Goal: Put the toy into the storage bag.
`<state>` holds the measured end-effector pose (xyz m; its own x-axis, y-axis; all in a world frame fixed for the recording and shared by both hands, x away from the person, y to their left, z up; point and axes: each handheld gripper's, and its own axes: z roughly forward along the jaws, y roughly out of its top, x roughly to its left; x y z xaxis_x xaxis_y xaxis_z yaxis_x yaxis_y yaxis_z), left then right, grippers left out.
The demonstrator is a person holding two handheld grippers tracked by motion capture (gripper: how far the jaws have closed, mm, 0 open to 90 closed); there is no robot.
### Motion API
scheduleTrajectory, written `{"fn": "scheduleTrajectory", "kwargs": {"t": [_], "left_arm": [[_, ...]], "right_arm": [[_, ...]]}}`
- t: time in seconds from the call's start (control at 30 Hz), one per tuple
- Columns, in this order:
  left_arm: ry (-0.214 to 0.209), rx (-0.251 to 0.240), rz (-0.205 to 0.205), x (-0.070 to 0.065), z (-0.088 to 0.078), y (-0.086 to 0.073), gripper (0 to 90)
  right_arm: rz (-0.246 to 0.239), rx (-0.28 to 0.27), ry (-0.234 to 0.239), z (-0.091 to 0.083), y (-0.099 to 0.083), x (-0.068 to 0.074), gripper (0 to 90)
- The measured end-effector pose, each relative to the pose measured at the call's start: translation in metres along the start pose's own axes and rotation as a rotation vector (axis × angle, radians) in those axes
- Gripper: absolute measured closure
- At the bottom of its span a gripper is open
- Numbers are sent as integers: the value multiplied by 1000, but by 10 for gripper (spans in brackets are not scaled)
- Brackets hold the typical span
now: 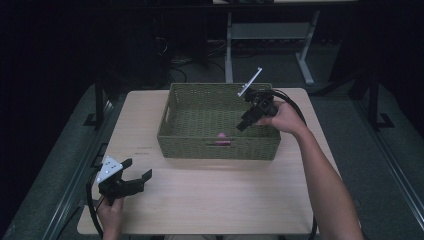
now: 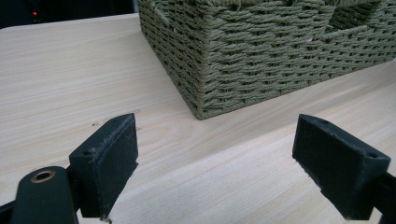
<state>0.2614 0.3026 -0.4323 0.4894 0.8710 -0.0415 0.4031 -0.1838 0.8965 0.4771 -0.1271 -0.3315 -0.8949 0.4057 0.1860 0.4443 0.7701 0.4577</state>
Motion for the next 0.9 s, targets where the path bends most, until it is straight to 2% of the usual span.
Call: {"fn": "scheduleTrajectory", "kwargs": {"t": [0.43, 0.9], "left_arm": [[-1, 5, 0, 0, 1, 0, 137], [-1, 10, 10, -2, 2, 0, 137]], "right_arm": [[-12, -18, -14, -19, -8, 11, 392], [-6, -39, -33, -31, -24, 18, 356]]}}
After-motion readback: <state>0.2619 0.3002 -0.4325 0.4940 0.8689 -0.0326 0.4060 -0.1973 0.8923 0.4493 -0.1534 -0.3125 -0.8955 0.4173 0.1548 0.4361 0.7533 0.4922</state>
